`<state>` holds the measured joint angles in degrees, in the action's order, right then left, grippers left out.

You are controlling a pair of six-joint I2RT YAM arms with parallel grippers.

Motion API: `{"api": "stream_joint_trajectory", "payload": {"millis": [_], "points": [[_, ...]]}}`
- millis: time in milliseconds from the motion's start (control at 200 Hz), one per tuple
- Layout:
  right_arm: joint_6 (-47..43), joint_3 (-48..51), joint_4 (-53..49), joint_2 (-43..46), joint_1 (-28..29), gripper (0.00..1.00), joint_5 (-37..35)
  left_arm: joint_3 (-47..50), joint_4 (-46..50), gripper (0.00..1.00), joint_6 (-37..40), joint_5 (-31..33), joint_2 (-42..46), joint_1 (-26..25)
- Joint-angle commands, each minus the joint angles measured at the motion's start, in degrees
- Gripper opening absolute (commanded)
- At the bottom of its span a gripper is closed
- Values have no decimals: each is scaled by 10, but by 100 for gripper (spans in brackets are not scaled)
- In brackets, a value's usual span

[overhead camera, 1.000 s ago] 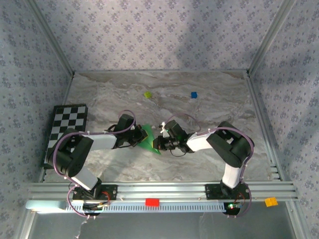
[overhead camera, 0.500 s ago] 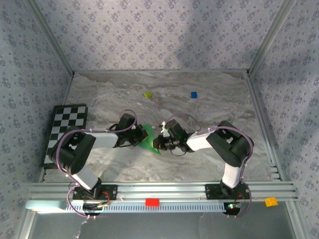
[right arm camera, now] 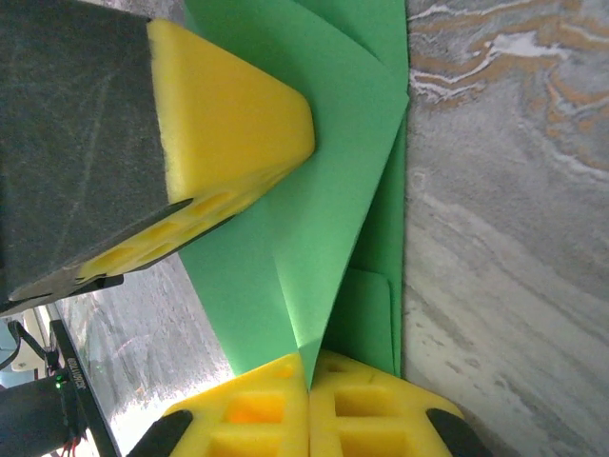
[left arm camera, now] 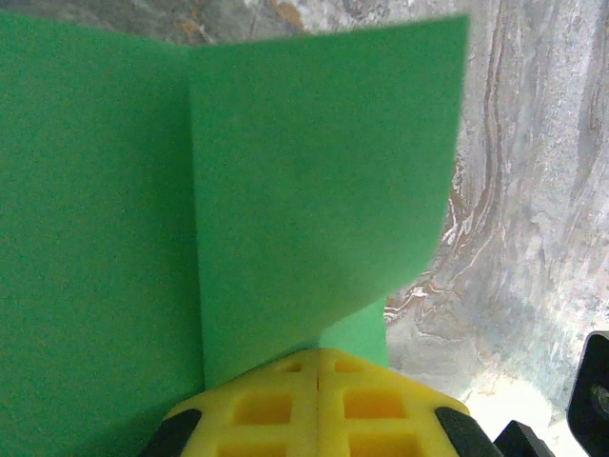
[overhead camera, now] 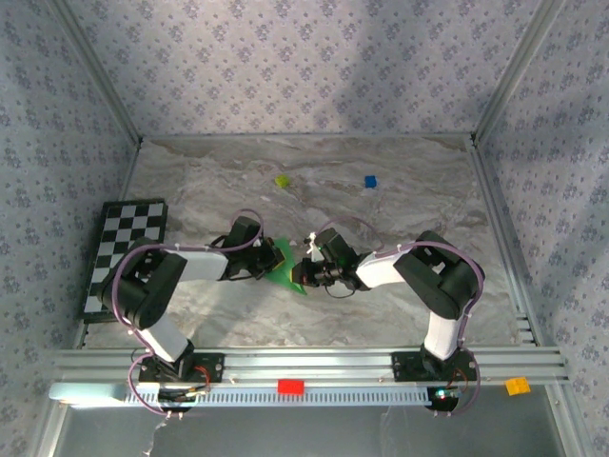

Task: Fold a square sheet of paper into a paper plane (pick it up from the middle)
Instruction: Fourth fold the wing at the center of the table.

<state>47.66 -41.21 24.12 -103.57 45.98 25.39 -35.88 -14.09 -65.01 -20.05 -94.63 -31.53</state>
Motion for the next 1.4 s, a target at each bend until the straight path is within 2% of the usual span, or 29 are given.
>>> {"api": "stream_joint_trajectory", "payload": {"millis": [0,355,715,925,1189,1394], "points": [[4,2,-61,-12,-2,9,-5,-3,31,0,12,12,-16,-2],[-5,20,-73,24,-4,13,22,11,30,0,15,16,-9,-3],[-10,32,-79,33,-5,12,47,22,20,0,13,19,-1,-3],[-13,36,-87,35,-5,14,42,23,19,0,12,19,1,-2],[-49,21,-157,52,-4,17,15,24,19,0,12,19,1,-2],[-57,21,-167,46,0,14,10,23,18,0,12,19,0,-2]]}}
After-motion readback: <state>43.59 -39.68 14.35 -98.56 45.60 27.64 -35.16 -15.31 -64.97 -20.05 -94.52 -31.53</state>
